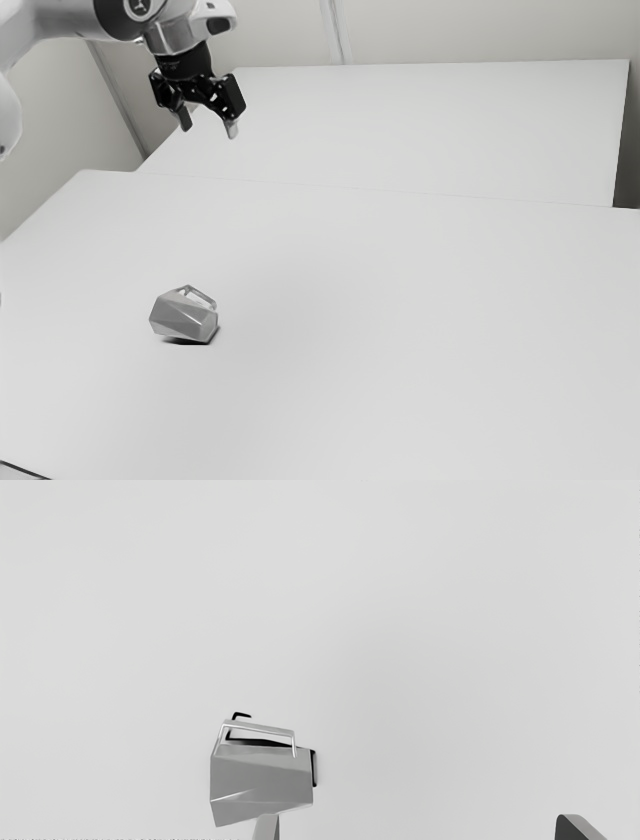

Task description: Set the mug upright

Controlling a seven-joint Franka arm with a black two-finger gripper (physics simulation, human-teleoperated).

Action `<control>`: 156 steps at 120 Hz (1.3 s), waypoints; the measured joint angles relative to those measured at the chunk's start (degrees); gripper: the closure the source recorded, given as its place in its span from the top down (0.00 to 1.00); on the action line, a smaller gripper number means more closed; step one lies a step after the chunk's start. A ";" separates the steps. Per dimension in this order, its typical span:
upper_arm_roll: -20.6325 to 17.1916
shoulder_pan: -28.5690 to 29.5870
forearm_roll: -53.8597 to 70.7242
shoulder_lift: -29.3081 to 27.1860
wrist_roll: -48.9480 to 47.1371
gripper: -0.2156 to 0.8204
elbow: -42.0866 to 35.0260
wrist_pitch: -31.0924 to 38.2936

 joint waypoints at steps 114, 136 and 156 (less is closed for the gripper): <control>13.76 0.14 -14.59 -20.60 2.27 0.79 -36.94 6.53; 19.69 0.10 -18.94 -20.62 10.50 0.79 -43.87 10.58; 24.07 0.10 -23.18 -18.23 18.26 0.79 -46.89 13.40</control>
